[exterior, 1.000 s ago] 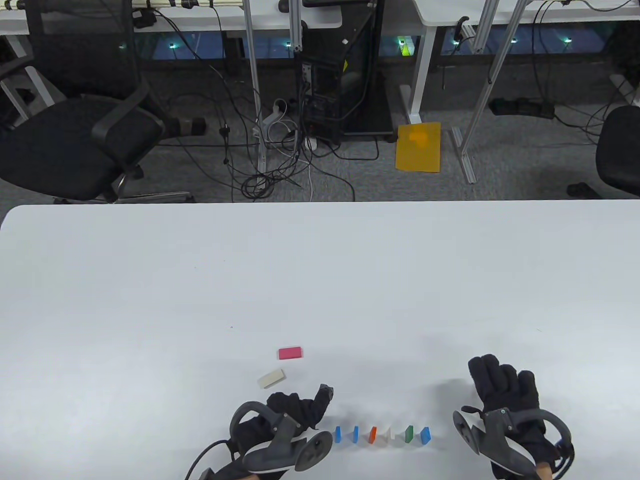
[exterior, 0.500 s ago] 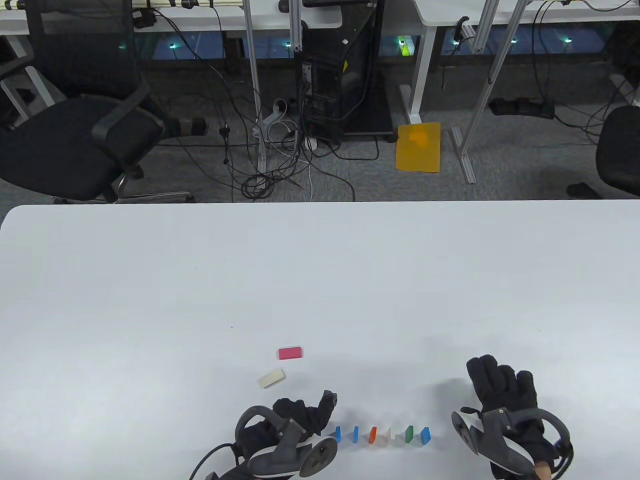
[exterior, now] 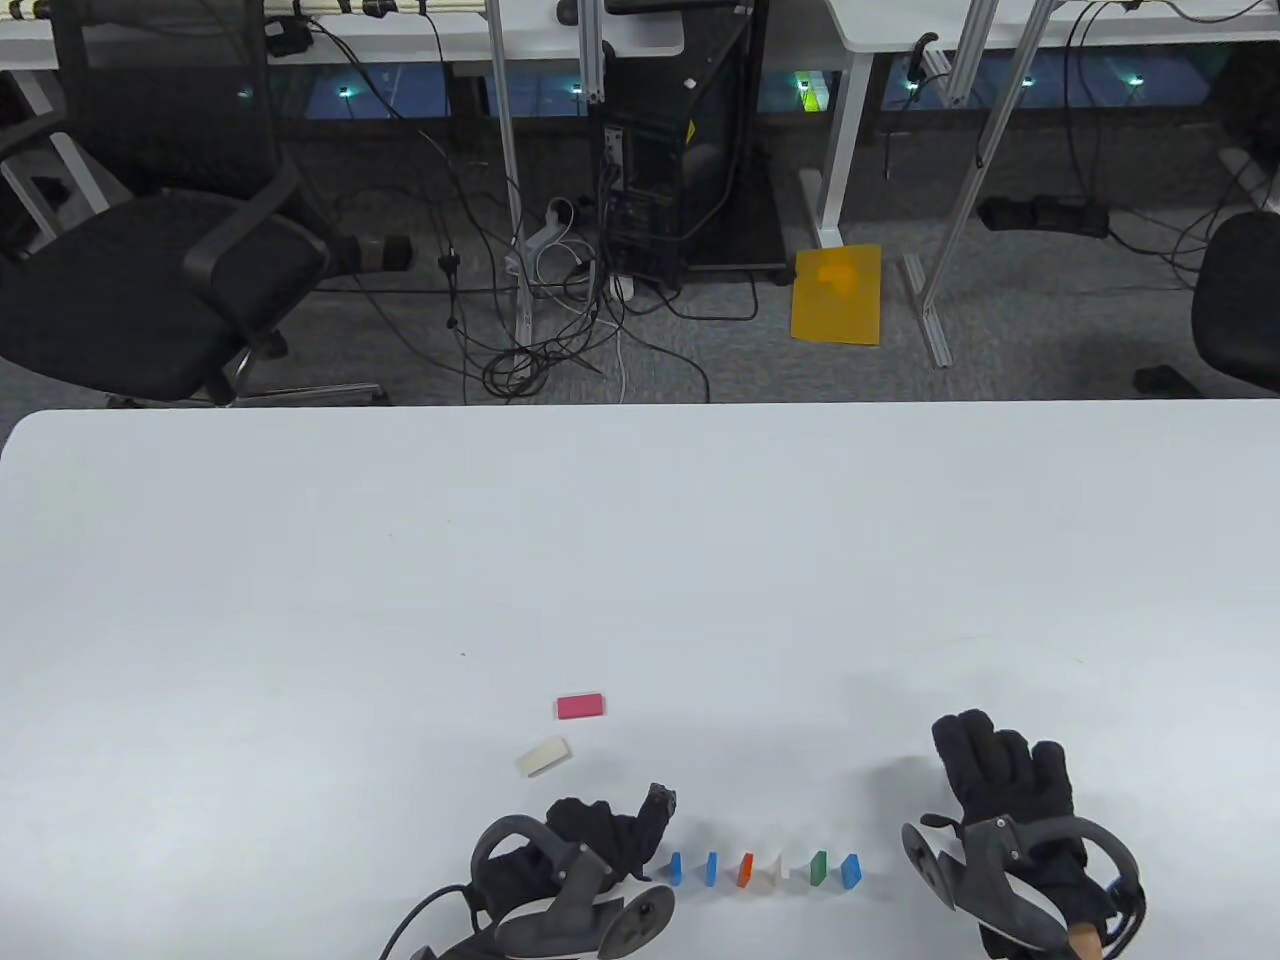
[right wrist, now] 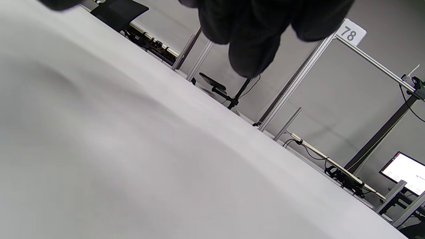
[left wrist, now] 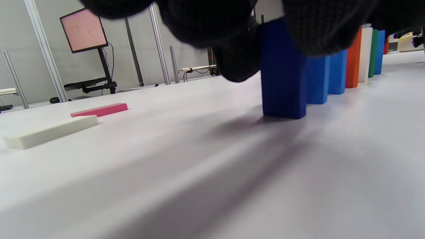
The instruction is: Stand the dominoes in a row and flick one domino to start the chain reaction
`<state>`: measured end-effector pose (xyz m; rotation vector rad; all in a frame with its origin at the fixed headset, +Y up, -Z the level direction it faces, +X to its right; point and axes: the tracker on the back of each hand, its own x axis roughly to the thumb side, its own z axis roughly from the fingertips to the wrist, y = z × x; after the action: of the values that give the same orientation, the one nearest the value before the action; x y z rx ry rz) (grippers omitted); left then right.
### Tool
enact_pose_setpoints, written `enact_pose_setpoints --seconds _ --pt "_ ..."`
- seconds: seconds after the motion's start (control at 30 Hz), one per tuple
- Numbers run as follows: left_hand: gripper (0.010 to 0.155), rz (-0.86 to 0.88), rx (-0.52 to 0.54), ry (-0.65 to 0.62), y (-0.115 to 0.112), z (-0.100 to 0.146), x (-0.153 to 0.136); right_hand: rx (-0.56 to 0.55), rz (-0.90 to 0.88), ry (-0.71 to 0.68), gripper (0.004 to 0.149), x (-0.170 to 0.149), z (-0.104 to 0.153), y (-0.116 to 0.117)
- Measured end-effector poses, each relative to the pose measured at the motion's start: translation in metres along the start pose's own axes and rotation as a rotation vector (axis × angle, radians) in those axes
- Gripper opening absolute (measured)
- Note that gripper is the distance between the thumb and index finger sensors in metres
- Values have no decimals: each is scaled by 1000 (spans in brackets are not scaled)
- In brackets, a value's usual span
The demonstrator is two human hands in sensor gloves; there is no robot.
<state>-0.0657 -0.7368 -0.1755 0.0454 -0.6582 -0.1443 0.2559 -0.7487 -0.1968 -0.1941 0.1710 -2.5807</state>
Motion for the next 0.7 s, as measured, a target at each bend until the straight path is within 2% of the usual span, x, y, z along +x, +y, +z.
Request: enact_pose_setpoints --seconds 0.7 --pt "80 -14 -25 -11 -5 1 1 11 1 -8 96 1 0 1"
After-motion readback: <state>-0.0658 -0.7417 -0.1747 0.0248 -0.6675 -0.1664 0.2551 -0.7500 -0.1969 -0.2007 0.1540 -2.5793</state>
